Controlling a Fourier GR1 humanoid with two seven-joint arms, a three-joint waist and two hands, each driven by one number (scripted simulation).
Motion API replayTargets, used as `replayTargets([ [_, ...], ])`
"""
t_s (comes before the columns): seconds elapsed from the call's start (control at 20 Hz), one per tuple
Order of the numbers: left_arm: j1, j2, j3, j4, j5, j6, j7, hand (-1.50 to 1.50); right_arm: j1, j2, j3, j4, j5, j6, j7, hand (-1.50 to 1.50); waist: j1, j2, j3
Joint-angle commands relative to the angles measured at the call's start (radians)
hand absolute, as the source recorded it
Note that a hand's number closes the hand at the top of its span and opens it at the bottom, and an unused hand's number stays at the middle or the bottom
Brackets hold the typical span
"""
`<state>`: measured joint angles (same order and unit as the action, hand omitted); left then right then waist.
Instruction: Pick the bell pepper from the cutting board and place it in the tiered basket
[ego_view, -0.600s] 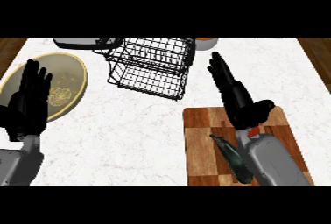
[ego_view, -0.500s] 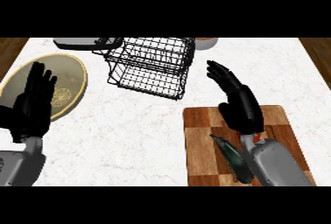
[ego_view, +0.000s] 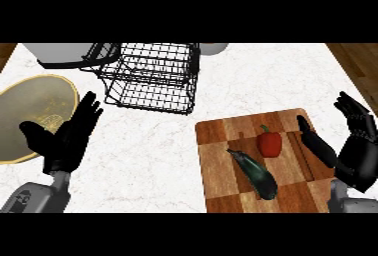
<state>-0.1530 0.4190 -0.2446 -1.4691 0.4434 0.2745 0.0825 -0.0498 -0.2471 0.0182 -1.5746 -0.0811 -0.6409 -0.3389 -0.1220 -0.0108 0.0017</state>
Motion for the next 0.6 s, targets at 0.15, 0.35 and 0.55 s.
replayTargets([
  [0.15, -0.044, -0.034, -0.076, -0.01, -0.006, -0.068, 0.063, 0.0, 0.379, 0.061, 0.103, -0.143, 0.194, -0.13, -0.212, -1.5, 0.082, 0.007, -0.003],
  [0.35, -0.026, -0.037, -0.089, -0.032, -0.027, -0.055, 0.06, 0.0, 0.526, 0.018, 0.193, -0.219, 0.42, -0.259, 0.02, -1.5, 0.094, 0.009, -0.008],
  [0.55, -0.023, -0.03, -0.085, -0.01, -0.02, -0.094, 0.036, 0.0, 0.636, 0.015, 0.173, -0.233, 0.606, -0.325, 0.199, -1.5, 0.105, 0.024, -0.014],
])
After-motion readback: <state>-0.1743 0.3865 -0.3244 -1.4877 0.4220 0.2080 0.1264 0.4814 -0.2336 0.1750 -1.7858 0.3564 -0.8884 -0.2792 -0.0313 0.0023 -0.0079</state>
